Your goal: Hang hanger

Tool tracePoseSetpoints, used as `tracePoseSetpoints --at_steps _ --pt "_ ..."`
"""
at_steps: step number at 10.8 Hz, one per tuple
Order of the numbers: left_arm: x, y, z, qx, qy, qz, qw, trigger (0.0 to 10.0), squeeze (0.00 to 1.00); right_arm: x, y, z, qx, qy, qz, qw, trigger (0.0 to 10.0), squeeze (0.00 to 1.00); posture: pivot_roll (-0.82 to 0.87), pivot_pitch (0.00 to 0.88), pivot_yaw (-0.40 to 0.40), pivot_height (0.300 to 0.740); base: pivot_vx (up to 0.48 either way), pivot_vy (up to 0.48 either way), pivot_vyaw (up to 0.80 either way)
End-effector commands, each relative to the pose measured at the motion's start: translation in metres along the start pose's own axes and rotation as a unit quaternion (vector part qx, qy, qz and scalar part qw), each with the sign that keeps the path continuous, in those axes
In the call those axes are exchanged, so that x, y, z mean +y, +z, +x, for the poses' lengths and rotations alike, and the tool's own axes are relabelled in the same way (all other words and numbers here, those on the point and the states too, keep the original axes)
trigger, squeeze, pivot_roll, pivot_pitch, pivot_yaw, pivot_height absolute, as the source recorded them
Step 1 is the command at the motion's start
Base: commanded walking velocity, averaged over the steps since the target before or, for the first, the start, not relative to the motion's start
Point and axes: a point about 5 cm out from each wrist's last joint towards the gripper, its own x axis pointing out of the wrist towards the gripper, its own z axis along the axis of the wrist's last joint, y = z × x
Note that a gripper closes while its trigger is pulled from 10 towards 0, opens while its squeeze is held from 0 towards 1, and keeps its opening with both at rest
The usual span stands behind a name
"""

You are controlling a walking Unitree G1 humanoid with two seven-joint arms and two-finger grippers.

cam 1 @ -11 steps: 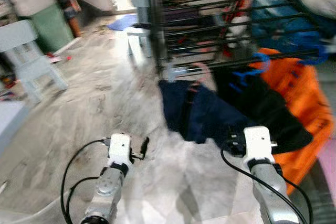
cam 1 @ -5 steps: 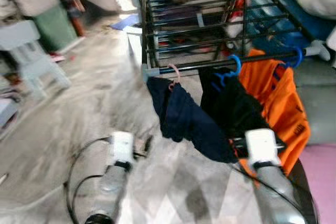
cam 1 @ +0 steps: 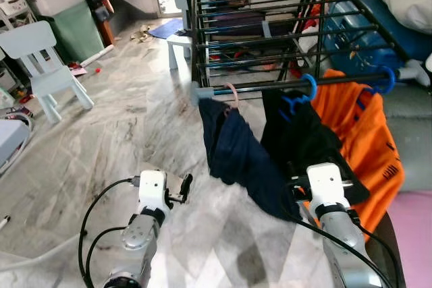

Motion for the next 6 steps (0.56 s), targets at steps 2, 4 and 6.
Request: tracePoseSetpoints --at_steps 2,4,6 --pt "0.0046 0.0029 -0.0009 -0.006 -0.001 -0.004 1.000 10.0 0.00 -0.0115 0.0150 0.0041 -0.035 -0.044 0.003 0.998 10.0 0.00 -0.14 0.000 0.116 0.740 0.382 0.000 0.00" --pt "0.0060 -0.0019 -0.0019 0.005 -0.005 -0.008 1.000 10.0 0.00 -0.0139 0.0153 0.0036 -0.039 -0.051 0.001 0.998 10.0 0.00 -0.14 0.000 0.116 0.740 0.332 0.347 -0.67" --pt "0.0075 -0.0049 -0.0030 0.009 -0.006 -0.008 1.000 10.0 0.00 -0.0124 0.0152 0.0019 -0.042 -0.054 0.001 0.998 10.0 0.00 -0.14 0.000 0.117 0.740 0.328 0.351 -0.28"
